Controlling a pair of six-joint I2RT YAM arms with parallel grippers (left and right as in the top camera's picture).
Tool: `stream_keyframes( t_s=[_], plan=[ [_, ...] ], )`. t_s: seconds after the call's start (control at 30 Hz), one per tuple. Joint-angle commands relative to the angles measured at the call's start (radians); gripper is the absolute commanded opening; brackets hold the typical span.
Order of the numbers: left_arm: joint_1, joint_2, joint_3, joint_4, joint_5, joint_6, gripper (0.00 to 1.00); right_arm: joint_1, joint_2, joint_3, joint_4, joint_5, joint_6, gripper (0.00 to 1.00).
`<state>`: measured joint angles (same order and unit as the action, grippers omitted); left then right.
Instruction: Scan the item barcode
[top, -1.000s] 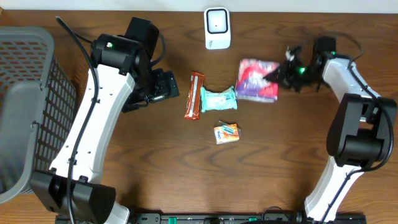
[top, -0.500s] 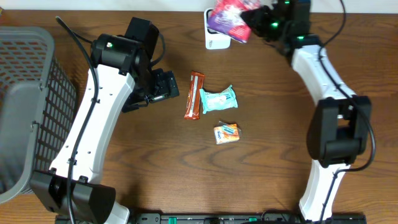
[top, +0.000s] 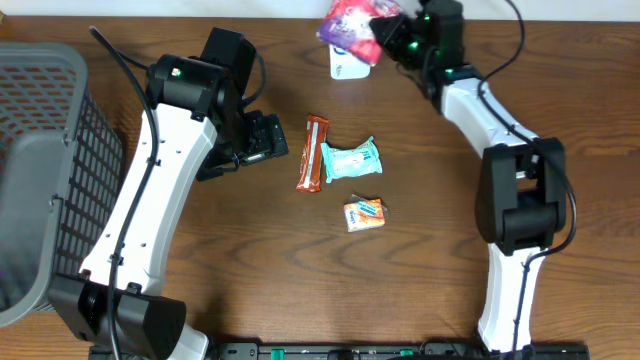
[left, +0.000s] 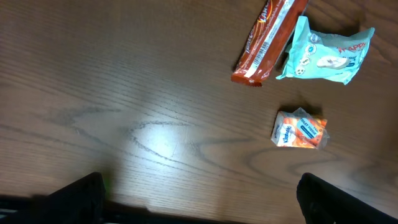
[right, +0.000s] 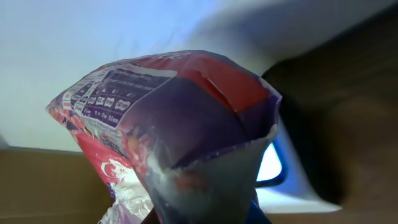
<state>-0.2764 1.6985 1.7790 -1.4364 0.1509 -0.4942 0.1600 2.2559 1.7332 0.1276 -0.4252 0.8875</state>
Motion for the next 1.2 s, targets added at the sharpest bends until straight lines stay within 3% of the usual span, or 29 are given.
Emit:
stream_keyframes(
  t_s=[0.0, 0.27, 0.43, 0.5, 0.57, 0.77, 1.0, 1.17],
  plan=[
    [0.003, 0.005, 0.003, -0.006, -0.006, 0.002, 0.98, -0.117, -0.093, 0.021, -0.048, -0.039, -0.074, 0.01],
    [0.003, 0.005, 0.003, -0.006, -0.006, 0.002, 0.98, -0.454, -0.219, 0.021, -0.437, -0.029, -0.141, 0.01],
    [0.003, 0.005, 0.003, -0.006, -0.006, 0.002, 0.98, -0.661, -0.212, 0.021, -0.577, -0.007, -0.141, 0.01],
    [0.003, 0.005, 0.003, -0.006, -0.006, 0.002, 0.98, -0.739, -0.207, 0.02, -0.608, 0.019, -0.144, 0.29],
    [0.003, 0.005, 0.003, -0.006, -0.006, 0.002, 0.98, -0.798, -0.207, 0.02, -0.631, 0.018, -0.165, 0.66],
    [0.003, 0.005, 0.003, -0.006, -0.006, 0.002, 0.98, -0.895, -0.211, 0.02, -0.694, -0.088, -0.235, 0.98],
    [0.003, 0.005, 0.003, -0.006, -0.006, 0.002, 0.98, -0.895, -0.306, 0.02, -0.699, -0.209, -0.287, 0.99],
    [0.003, 0.005, 0.003, -0.006, -0.006, 0.002, 0.98, -0.811, -0.396, 0.02, -0.727, -0.468, -0.444, 0.99]
  ],
)
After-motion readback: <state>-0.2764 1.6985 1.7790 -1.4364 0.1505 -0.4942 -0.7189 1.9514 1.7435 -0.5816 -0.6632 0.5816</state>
